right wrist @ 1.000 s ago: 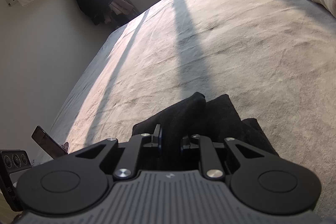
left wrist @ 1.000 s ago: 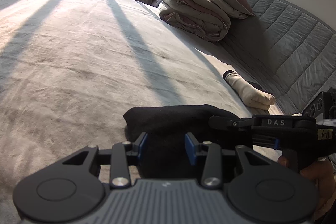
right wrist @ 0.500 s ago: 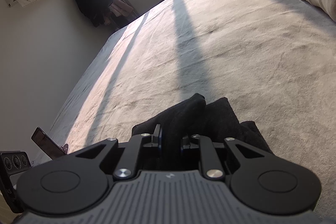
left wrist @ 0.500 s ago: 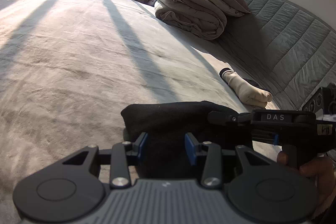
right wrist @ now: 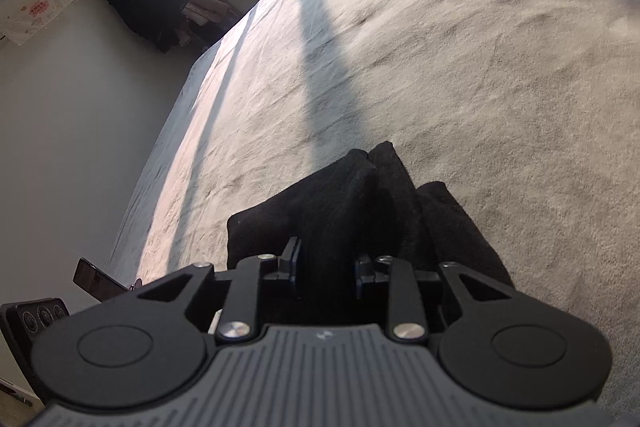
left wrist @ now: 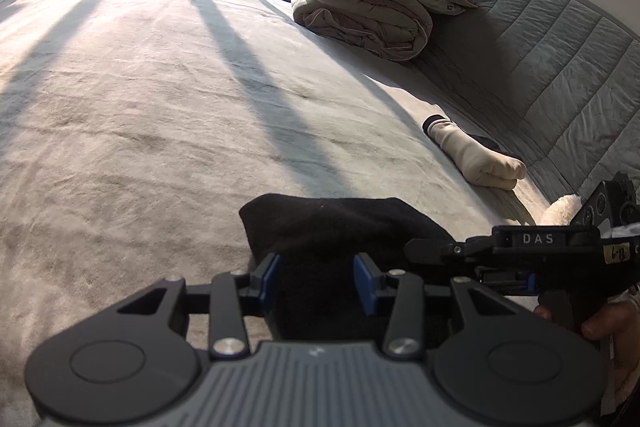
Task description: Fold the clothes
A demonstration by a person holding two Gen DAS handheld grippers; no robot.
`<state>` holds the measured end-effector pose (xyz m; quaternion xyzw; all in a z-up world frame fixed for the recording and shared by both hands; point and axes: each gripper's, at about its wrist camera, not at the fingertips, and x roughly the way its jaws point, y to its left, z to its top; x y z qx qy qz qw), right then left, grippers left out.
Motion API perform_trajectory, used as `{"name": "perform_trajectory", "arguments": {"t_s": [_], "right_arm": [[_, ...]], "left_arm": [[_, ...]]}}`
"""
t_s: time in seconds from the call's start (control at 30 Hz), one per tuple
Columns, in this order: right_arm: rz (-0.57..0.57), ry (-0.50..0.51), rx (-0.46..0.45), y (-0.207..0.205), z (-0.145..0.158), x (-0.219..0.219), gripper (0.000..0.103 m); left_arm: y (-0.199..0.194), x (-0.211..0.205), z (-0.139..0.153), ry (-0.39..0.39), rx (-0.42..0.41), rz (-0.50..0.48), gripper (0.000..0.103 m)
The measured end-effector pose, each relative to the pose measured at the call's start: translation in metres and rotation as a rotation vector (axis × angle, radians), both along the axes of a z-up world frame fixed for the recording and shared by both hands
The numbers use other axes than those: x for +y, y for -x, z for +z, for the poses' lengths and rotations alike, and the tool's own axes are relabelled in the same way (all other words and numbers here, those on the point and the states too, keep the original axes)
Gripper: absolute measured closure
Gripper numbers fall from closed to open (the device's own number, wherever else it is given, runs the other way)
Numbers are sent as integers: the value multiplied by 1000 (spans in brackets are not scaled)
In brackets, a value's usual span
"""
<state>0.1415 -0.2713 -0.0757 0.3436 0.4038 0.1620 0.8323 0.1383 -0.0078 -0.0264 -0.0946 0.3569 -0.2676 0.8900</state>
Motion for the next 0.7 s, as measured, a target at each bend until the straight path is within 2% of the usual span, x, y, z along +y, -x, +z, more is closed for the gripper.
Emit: {"name": "perform_trajectory", "arguments": {"t_s": [0.03, 0.17, 0.3, 0.47, 0.53, 0.6, 0.67, 0.7], "right_arm": [[4, -4, -2, 3, 0, -1, 56], [29, 10, -16, 13, 2, -1, 56], [41, 16, -14, 17, 0, -1, 59], [68, 27, -10, 21, -3, 1, 61], [66, 21, -4, 21, -5, 0, 64], [62, 13, 3, 20, -8, -2, 69], [63, 8, 9, 19, -10, -4, 77], [63, 6, 11, 19, -10, -5, 79]], "left_arm": [[-2, -1, 1, -5, -2, -3, 53], [-17, -10, 3, -28, 5, -24, 42], [-52, -40, -7, -77, 78, -75, 40], [-72, -74, -21, -97, 172, -188, 40], [-71, -80, -21, -102, 163, -207, 41], [-69, -85, -21, -107, 155, -225, 50], [-68, -91, -20, -112, 145, -243, 67], [-66, -90, -20, -110, 135, -239, 82]]}}
